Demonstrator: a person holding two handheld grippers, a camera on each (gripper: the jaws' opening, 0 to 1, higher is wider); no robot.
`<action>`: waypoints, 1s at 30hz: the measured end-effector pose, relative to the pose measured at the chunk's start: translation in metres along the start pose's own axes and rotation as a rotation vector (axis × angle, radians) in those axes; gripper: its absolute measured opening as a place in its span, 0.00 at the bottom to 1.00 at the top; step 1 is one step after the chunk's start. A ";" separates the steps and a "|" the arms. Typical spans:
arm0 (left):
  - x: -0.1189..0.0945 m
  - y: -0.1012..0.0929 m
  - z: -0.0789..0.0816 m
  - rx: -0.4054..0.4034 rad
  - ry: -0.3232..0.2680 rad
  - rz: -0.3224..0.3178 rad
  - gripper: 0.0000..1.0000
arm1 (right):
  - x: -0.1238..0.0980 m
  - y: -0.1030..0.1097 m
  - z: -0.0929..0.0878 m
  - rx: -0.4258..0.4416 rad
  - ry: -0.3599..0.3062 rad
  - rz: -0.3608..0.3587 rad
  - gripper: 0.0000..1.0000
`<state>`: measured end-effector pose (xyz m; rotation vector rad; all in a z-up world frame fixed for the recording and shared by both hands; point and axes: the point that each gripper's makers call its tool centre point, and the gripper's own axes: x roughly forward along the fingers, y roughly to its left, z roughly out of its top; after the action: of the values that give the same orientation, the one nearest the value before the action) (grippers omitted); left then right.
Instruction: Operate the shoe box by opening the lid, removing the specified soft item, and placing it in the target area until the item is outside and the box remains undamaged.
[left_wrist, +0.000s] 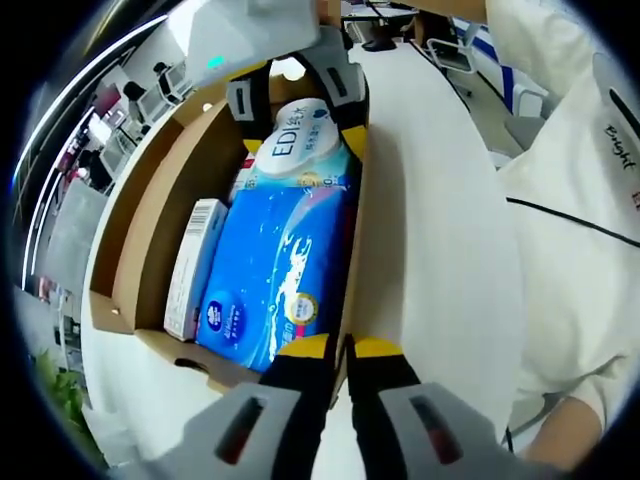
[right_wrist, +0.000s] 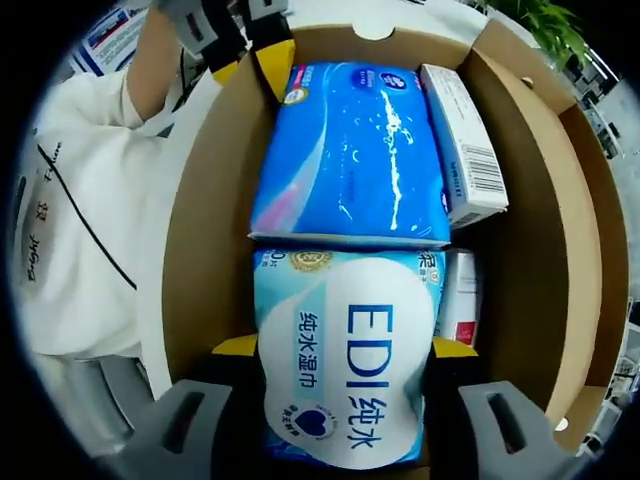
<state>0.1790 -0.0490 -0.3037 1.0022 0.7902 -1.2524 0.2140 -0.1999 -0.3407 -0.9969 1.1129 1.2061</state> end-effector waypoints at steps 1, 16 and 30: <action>0.000 0.000 0.000 0.000 0.000 0.001 0.05 | 0.000 -0.003 0.000 0.001 -0.004 -0.002 0.65; 0.000 0.001 0.000 -0.007 0.005 0.008 0.06 | 0.005 -0.016 0.003 -0.010 0.025 0.015 0.69; 0.000 0.001 0.000 -0.005 0.004 0.015 0.06 | 0.005 -0.035 0.005 0.003 0.051 0.024 0.68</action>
<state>0.1797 -0.0488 -0.3035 1.0051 0.7874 -1.2351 0.2491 -0.1982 -0.3449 -1.0195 1.1689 1.2044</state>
